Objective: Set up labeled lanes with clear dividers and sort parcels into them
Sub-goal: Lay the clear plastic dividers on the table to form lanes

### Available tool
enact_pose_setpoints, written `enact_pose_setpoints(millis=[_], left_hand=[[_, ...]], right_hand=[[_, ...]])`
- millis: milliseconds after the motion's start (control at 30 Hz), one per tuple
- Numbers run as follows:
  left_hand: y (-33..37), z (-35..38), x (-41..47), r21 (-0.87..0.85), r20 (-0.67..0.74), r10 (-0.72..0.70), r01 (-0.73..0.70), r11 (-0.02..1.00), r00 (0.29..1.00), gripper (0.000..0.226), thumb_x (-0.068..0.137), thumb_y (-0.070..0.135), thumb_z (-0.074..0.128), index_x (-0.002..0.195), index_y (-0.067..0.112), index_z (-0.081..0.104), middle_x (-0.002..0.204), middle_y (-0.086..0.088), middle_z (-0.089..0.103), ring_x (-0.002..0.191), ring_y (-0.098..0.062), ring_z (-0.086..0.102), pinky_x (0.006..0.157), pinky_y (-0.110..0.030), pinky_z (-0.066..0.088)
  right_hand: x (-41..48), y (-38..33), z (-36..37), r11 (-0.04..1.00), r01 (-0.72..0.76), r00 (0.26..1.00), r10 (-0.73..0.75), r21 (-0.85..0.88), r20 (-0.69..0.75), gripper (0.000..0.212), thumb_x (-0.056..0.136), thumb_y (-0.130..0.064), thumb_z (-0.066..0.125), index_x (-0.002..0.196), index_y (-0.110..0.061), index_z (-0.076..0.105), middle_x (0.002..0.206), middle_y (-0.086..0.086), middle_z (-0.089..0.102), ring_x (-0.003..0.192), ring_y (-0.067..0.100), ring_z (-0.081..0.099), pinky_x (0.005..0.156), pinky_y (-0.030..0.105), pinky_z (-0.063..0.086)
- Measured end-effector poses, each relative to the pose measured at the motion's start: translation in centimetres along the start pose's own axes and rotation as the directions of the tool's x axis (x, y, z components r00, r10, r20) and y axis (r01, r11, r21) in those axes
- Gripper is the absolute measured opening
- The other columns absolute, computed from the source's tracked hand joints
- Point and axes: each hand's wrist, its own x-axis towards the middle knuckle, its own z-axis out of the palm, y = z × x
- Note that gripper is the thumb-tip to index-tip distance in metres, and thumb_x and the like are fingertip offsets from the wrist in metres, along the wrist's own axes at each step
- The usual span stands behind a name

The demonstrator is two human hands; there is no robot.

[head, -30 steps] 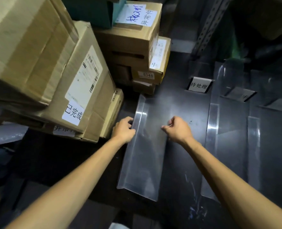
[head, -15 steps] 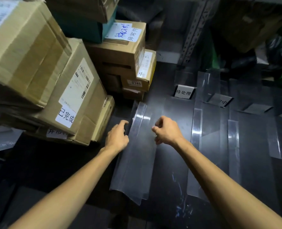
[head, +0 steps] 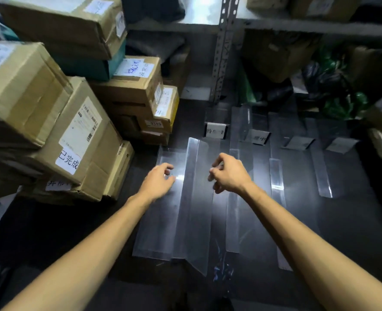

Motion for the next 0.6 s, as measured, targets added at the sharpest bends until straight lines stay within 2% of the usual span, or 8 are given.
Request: enact_pose_setpoints(millis=[133,167,233,300,367,467,533,600], left_hand=[[3.4,1.3,-1.3,-0.138,0.056,-0.001,0.008,0.99,0.998,0.039,0.09,0.017,0.062,0.128,0.017,0.053,0.095,0.003,0.061,0.085,-0.017,0.058,0.074,-0.026,0.042],[4.4,1.7,-1.7,-0.209,0.072,0.002,0.013,0.978,0.997,0.035,0.091,0.013,0.061,0.125,0.014,0.054,0.083,0.002,0.061,0.074,-0.016,0.057,0.066,-0.026,0.046],[6.6,2.2,-2.5,-0.292,0.095,0.035,-0.006,0.956,0.995,0.024,0.092,0.004,0.059,0.116,0.008,0.058,0.069,-0.001,0.056,0.058,-0.013,0.054,0.044,-0.024,0.048],[8.8,2.6,-3.1,-0.309,0.091,0.087,-0.055,0.95,0.992,0.015,0.09,-0.001,0.058,0.101,0.008,0.061,0.065,-0.004,0.053,0.05,-0.01,0.051,0.036,-0.023,0.047],[11.4,3.0,-3.6,-0.296,0.071,0.135,-0.109,0.949,0.988,0.015,0.088,-0.001,0.058,0.091,0.013,0.062,0.062,-0.002,0.055,0.043,-0.009,0.051,0.036,-0.024,0.047],[15.4,3.7,-4.2,-0.256,0.047,0.19,-0.172,0.951,0.981,0.017,0.082,0.008,0.057,0.079,0.024,0.062,0.065,0.001,0.065,0.043,-0.015,0.059,0.045,-0.029,0.053],[18.4,4.5,-4.7,-0.267,0.062,0.213,-0.189,0.945,0.975,0.012,0.078,0.013,0.058,0.082,0.023,0.064,0.064,0.001,0.067,0.046,-0.021,0.062,0.053,-0.033,0.056],[21.5,6.0,-5.2,-0.308,0.091,0.226,-0.188,0.933,0.97,0.013,0.079,0.009,0.059,0.087,0.016,0.065,0.061,0.0,0.065,0.048,-0.023,0.062,0.052,-0.034,0.056]], right_hand=[[-3.5,-0.8,-3.4,0.995,0.019,0.997,-0.012,0.097,-0.075,0.01,0.084,0.001,0.049,0.091,-0.006,0.052,0.072,0.009,0.075,0.045,0.026,0.066,0.041,0.029,0.053],[-4.4,-0.9,-4.2,0.992,0.027,0.996,-0.016,0.124,-0.089,0.011,0.084,0.002,0.049,0.09,-0.007,0.051,0.073,0.01,0.075,0.045,0.027,0.064,0.041,0.029,0.052],[-6.4,-1.0,-6.0,0.985,0.046,0.992,-0.025,0.169,-0.125,0.01,0.084,0.004,0.05,0.091,-0.004,0.051,0.074,0.014,0.074,0.046,0.029,0.062,0.047,0.042,0.059],[-8.0,-0.8,-7.7,0.982,0.063,0.986,-0.034,0.176,-0.165,0.008,0.085,0.004,0.05,0.092,0.0,0.052,0.077,0.018,0.073,0.047,0.03,0.062,0.051,0.048,0.061],[-9.5,-0.2,-9.9,0.981,0.084,0.974,-0.044,0.173,-0.222,0.007,0.085,0.002,0.05,0.091,0.0,0.053,0.079,0.019,0.073,0.045,0.026,0.061,0.047,0.041,0.06],[-10.9,0.8,-13.3,0.977,0.122,0.949,-0.063,0.175,-0.308,0.007,0.085,-0.002,0.049,0.09,0.0,0.054,0.076,0.019,0.073,0.043,0.021,0.061,0.044,0.032,0.056],[-11.5,1.7,-16.0,0.972,0.145,0.927,-0.067,0.187,-0.369,0.008,0.086,-0.004,0.049,0.09,-0.002,0.056,0.07,0.012,0.074,0.04,0.018,0.059,0.044,0.031,0.055],[-11.9,2.9,-18.8,0.976,0.15,0.897,-0.069,0.155,-0.437,0.01,0.084,-0.008,0.049,0.087,-0.007,0.058,0.065,0.005,0.073,0.04,0.017,0.06,0.046,0.032,0.056]])
